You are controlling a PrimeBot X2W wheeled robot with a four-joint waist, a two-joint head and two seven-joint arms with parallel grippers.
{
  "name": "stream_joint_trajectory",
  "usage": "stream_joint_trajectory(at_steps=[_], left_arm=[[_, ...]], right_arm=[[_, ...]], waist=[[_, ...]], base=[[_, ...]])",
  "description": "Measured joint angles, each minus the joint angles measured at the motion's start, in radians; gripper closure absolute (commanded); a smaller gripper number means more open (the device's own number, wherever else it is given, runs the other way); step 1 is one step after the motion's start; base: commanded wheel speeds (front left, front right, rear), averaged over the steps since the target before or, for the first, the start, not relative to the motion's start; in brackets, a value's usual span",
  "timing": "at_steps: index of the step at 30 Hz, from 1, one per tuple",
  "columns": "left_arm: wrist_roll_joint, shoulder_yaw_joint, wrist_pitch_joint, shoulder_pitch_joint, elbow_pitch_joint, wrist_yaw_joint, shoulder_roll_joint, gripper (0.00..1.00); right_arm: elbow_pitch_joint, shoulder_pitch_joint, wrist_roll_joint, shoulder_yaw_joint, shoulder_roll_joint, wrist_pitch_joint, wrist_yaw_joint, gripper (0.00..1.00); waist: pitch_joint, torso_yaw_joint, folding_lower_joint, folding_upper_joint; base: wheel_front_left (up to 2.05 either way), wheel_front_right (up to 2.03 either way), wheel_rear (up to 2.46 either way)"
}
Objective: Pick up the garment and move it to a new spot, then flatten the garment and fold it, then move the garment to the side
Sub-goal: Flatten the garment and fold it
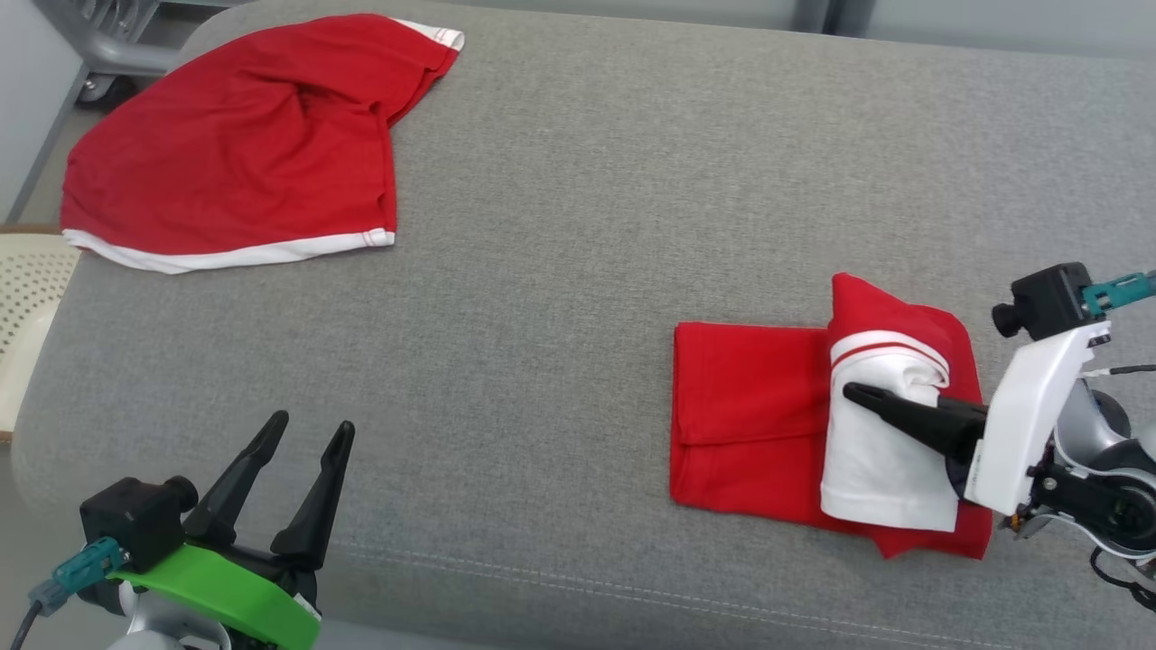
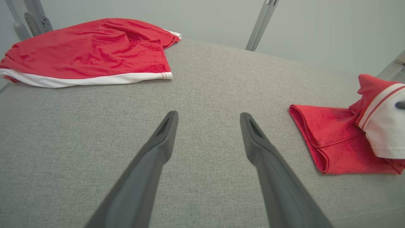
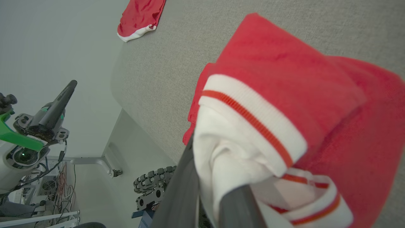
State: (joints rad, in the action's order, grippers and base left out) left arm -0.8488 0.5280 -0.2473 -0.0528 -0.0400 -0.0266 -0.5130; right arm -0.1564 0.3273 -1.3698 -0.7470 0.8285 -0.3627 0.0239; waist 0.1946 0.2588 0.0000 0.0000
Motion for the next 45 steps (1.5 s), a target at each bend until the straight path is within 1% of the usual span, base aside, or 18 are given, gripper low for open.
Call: stream_joint_trajectory(at_steps=[3, 6, 10, 11, 13, 14, 15, 17, 20, 28, 31, 33, 35, 38, 41, 43, 45], left_arm=[[0.000, 0.001, 0.000, -0.020, 0.005, 0.002, 0.001, 0.00], [0.000, 0.003, 0.000, -0.028, 0.020, 0.009, 0.009, 0.00], [0.000, 0.000, 0.000, -0.031, 0.039, 0.009, 0.021, 0.00], [0.000, -0.002, 0.000, -0.031, 0.044, 0.009, 0.021, 0.00], [0.000, -0.003, 0.000, -0.031, 0.053, 0.009, 0.022, 0.00], [0.000, -0.004, 0.000, -0.031, 0.057, 0.009, 0.023, 0.00], [0.000, -0.004, 0.000, -0.031, 0.060, 0.009, 0.023, 0.00], [0.000, -0.010, 0.000, -0.031, 0.066, 0.009, 0.026, 0.00], [0.000, -0.013, 0.000, -0.031, 0.072, 0.009, 0.026, 0.00], [0.000, -0.015, 0.000, -0.031, 0.086, 0.010, 0.025, 0.00], [0.000, -0.025, 0.000, -0.031, 0.089, 0.010, 0.022, 0.00], [-0.001, -0.034, 0.000, -0.030, 0.089, 0.010, 0.017, 0.00], [-0.002, -0.044, 0.000, -0.029, 0.089, 0.010, 0.013, 0.00], [-0.005, -0.056, 0.000, -0.025, 0.093, 0.007, 0.002, 0.00], [-0.005, -0.066, 0.000, -0.014, 0.093, 0.000, -0.008, 0.00], [-0.007, -0.072, 0.000, -0.004, 0.088, 0.000, -0.013, 0.00], [-0.007, -0.073, 0.000, -0.002, 0.080, 0.000, -0.014, 0.00]], right_arm=[[0.016, 0.020, 0.034, -0.025, -0.039, -0.013, 0.035, 1.00], [0.042, 0.047, 0.059, -0.036, -0.071, -0.017, 0.058, 1.00], [0.067, 0.074, 0.082, -0.071, -0.116, -0.039, 0.058, 1.00], [0.072, 0.080, 0.089, -0.081, -0.128, -0.045, 0.058, 0.90], [0.081, 0.087, 0.100, -0.100, -0.142, -0.058, 0.058, 0.65], [0.088, 0.091, 0.104, -0.104, -0.148, -0.058, 0.059, 0.18], [0.095, 0.097, 0.113, -0.105, -0.154, -0.058, 0.059, 0.00], [0.112, 0.117, 0.137, -0.110, -0.170, -0.057, 0.059, 0.00], [0.129, 0.143, 0.156, -0.113, -0.193, -0.056, 0.068, 0.00], [0.129, 0.176, 0.161, -0.140, -0.263, -0.060, 0.065, 0.00], [0.109, 0.195, 0.161, -0.125, -0.285, -0.045, 0.064, 0.00], [0.089, 0.201, 0.159, -0.099, -0.288, -0.021, 0.056, 0.00], [0.073, 0.201, 0.150, -0.068, -0.281, 0.004, 0.057, 0.00], [0.058, 0.183, 0.133, -0.031, -0.250, 0.039, 0.057, 0.00], [0.065, 0.119, 0.105, 0.019, -0.213, 0.084, 0.063, 0.00], [0.080, 0.077, 0.101, 0.030, -0.175, 0.097, 0.075, 0.00], [0.102, 0.034, 0.089, 0.039, -0.150, 0.107, 0.076, 0.00]], waist=[[0.008, 0.029, 0.0000, 0.0000], [0.016, 0.060, 0.0000, 0.0000], [0.027, 0.093, 0.0000, 0.0000], [0.030, 0.099, 0.0000, 0.0000], [0.034, 0.107, 0.0000, 0.0000], [0.035, 0.109, 0.0000, 0.0000], [0.036, 0.109, 0.0000, 0.0000], [0.033, 0.107, 0.0000, 0.0000], [0.027, 0.099, 0.0000, 0.0000], [0.011, 0.066, 0.0000, 0.0000], [0.006, 0.051, 0.0000, 0.0000], [0.002, 0.040, 0.0000, 0.0000], [-0.002, 0.028, 0.0001, 0.0000], [-0.008, 0.010, 0.0001, 0.0000], [-0.018, -0.007, 0.0000, 0.0000], [-0.023, -0.020, 0.0001, 0.0000], [-0.026, -0.034, 0.0001, 0.0000]], base=[[0.00, 0.00, 0.00], [0.00, 0.00, 0.00], [0.00, 0.00, 0.00], [0.00, 0.00, 0.00], [0.00, 0.00, 0.00], [0.00, 0.00, 0.00], [0.00, 0.00, 0.00], [0.00, 0.00, 0.00], [0.00, 0.00, 0.00], [0.00, 0.00, 0.00], [0.00, 0.00, 0.00], [0.00, 0.00, 0.00], [0.00, 0.00, 0.00], [0.00, 0.00, 0.00], [0.00, 0.00, 0.00], [0.00, 0.00, 0.00], [0.00, 0.00, 0.00]])
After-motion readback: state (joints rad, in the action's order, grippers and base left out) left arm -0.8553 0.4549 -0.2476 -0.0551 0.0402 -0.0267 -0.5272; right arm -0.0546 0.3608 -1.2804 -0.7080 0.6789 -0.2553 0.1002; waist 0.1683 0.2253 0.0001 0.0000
